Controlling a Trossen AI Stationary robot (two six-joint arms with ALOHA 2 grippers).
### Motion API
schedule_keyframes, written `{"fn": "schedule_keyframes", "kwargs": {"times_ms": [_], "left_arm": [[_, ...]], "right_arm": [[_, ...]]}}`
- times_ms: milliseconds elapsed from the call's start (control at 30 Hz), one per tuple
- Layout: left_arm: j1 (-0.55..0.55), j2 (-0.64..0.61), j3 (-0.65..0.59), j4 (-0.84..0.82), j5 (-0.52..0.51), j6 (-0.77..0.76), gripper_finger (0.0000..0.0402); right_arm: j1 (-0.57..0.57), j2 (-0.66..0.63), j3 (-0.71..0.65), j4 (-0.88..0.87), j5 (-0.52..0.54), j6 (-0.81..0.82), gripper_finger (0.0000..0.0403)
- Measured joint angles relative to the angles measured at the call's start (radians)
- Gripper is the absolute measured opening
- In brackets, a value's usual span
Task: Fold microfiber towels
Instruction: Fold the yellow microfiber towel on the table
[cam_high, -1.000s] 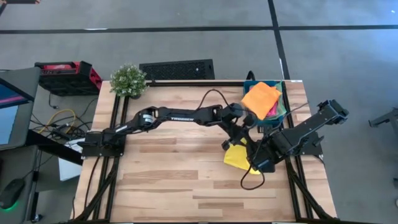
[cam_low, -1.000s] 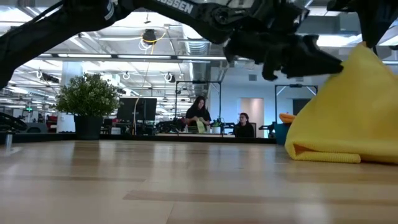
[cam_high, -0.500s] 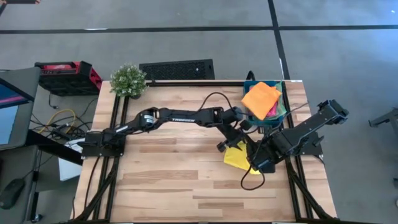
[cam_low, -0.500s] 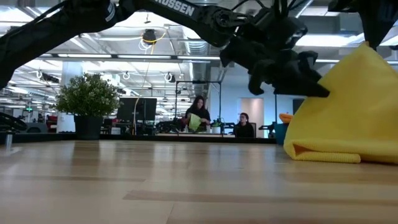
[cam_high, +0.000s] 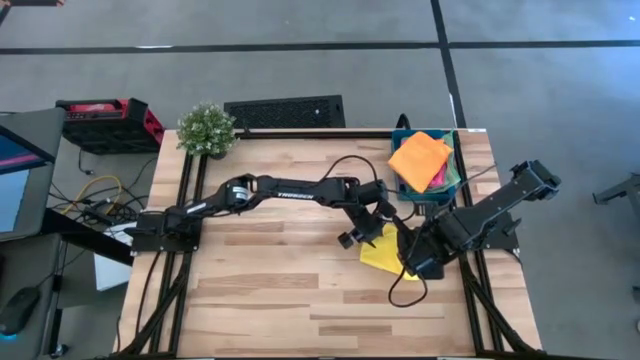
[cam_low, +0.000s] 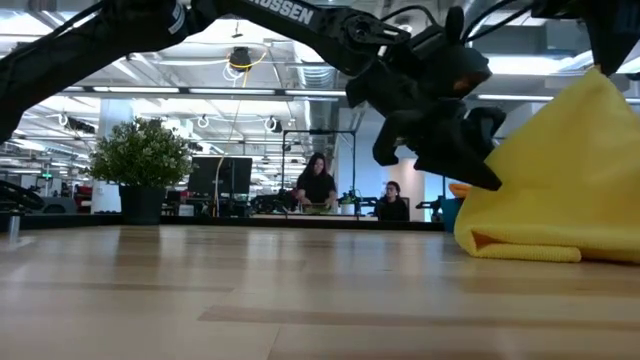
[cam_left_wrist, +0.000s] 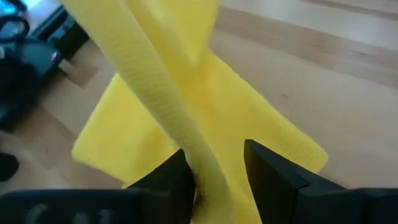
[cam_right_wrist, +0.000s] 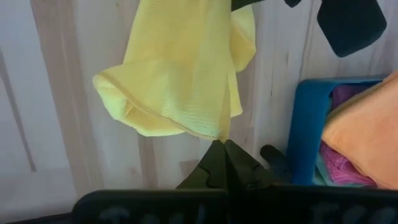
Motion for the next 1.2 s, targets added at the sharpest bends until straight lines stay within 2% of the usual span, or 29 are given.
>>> {"fn": "schedule_keyframes", "kwargs": {"times_ms": [67,167,300,467,700,833,1000,1200], "left_arm": [[-0.006,0.000,0.000,0.000,-0.058,-0.041,0.0116],[-0.010,0.000,0.000,-0.007,-0.157,-0.113,0.0078],[-0.007,-0.001,0.000,-0.027,-0.184,-0.155,0.0012],[0.009,-0.040,0.000,-0.136,-0.185,-0.210,0.0003],[0.025,-0.160,0.000,-0.310,-0.215,-0.248,0.0001],[0.023,-0.245,0.001,-0.416,-0.283,-0.256,0.0001],[0.016,-0.352,0.001,-0.544,-0.300,-0.312,0.0000],[-0.001,-0.480,-0.001,-0.690,-0.490,-0.416,0.0000]], "right_arm": [[0.000,0.000,0.000,-0.002,0.000,0.002,0.0002],[0.000,0.000,0.000,-0.003,0.001,0.003,0.0002],[-0.001,0.000,0.000,-0.002,0.003,0.001,0.0002],[-0.001,0.000,0.000,-0.029,0.017,0.052,0.0002],[-0.001,0.000,0.000,-0.028,0.056,0.093,0.0002],[-0.001,0.000,0.000,-0.025,0.118,0.102,0.0002],[-0.010,0.000,0.002,-0.014,0.235,0.102,0.0002],[-0.073,0.000,0.001,0.000,0.362,0.102,0.0002]]}}
